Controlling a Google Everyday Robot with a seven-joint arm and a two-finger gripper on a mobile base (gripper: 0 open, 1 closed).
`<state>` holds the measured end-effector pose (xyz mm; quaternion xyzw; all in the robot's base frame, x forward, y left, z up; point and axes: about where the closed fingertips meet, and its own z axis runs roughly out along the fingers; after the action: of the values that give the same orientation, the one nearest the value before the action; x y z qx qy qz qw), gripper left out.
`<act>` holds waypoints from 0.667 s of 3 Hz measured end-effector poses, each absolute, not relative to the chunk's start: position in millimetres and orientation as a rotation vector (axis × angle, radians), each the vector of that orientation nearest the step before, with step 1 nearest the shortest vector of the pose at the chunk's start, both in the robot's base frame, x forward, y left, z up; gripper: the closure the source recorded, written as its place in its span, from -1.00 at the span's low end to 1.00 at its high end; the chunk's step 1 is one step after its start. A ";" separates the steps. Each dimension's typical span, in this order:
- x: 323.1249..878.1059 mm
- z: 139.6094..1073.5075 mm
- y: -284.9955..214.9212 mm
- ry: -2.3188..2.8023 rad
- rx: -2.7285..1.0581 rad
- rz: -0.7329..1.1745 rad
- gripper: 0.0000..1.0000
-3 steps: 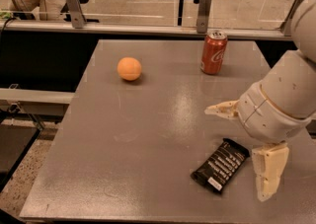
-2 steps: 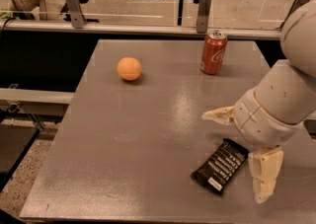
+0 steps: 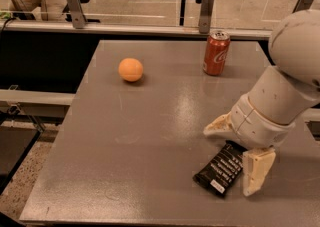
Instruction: Move rxbar chocolate near coke can
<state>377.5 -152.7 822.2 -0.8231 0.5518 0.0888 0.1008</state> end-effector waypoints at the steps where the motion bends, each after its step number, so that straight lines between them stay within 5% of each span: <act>1: 379.5 822.1 -153.3 1.642 -2.436 0.280 -0.14; 2: 385.1 828.0 -156.2 1.671 -2.418 0.285 0.32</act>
Offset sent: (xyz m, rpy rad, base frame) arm 0.0160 -0.0093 0.0149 -0.0029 0.0380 -0.0600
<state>385.1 -156.2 828.0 -0.8152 0.5634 0.0962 0.0940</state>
